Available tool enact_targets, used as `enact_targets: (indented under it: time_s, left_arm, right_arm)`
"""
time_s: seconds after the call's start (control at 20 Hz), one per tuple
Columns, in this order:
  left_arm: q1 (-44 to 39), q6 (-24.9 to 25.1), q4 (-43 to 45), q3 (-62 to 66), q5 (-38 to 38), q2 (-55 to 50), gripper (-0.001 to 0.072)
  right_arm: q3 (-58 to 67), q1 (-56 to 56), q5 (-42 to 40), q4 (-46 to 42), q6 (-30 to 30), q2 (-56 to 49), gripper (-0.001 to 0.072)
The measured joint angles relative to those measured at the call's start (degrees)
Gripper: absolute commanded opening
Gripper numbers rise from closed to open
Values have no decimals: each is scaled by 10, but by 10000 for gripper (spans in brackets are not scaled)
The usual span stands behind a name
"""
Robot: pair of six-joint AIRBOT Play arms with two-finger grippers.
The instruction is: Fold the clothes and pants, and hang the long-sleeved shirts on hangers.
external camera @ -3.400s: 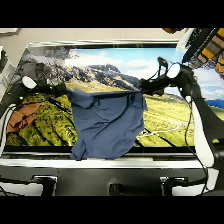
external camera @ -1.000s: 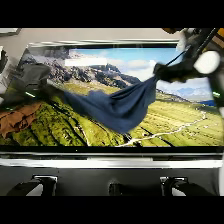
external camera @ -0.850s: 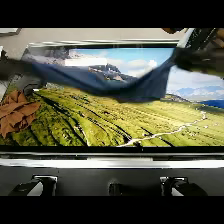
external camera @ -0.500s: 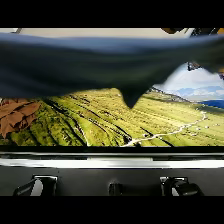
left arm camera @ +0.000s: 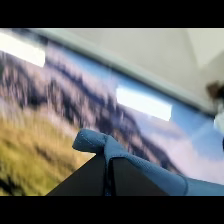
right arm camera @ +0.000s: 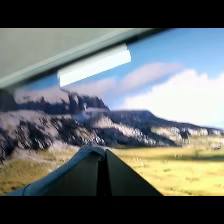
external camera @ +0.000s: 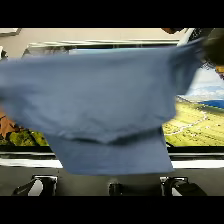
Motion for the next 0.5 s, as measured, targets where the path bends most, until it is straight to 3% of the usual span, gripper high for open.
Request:
enact_targets:
  time_s: [0.35, 0.45, 0.5]
  left_arm:
    - [-124, 2, 63, -131, 22, -263, 18]
    - [-144, 2, 69, -143, 30, -318, 18]
    - [-151, 2, 72, -146, 31, -337, 18]
  right_arm:
    - [0, 0, 19, 158, -8, -334, 29]
    - [0, 0, 21, 189, -18, -391, 110]
    - [0, -1, 23, 198, -22, -408, 229]
